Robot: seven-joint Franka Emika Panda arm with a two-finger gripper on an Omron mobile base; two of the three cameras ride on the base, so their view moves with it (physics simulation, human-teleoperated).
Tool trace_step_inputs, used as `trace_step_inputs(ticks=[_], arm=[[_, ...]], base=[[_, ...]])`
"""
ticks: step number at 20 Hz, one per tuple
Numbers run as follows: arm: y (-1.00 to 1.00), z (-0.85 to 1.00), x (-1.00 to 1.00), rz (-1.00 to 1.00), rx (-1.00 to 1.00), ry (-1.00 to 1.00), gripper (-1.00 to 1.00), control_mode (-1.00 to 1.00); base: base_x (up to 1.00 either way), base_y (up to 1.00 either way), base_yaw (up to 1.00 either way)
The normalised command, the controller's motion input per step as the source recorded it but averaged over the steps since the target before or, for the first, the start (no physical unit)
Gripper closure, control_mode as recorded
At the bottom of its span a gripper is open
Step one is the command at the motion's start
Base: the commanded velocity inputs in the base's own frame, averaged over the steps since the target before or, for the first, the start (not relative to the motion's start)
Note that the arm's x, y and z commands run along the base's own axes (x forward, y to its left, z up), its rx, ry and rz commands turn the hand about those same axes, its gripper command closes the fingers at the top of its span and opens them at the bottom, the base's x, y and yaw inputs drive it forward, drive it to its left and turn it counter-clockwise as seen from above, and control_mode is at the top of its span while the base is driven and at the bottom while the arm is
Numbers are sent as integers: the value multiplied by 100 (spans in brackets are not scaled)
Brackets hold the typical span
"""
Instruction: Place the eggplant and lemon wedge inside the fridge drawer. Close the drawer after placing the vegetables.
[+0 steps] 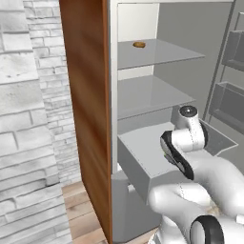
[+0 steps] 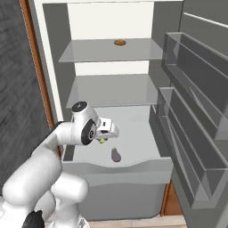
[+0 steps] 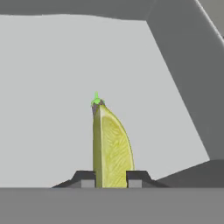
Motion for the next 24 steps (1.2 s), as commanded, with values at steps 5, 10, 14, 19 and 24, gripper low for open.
trace_step_inputs(ticks=[5,10,14,19,24], arm=[[-36,-65,95,0,8,36,100,-100],[-33,-61,78,0,6,31,100,-100],[-18,-59,54,0,4,14,100,-100],[-2,-60,19,0,3,1,100,-100],[0,-59,0,0,1,0,100,-100]], base=[[0,0,0],[0,0,0],[0,0,0],[0,0,0],[0,0,0]])
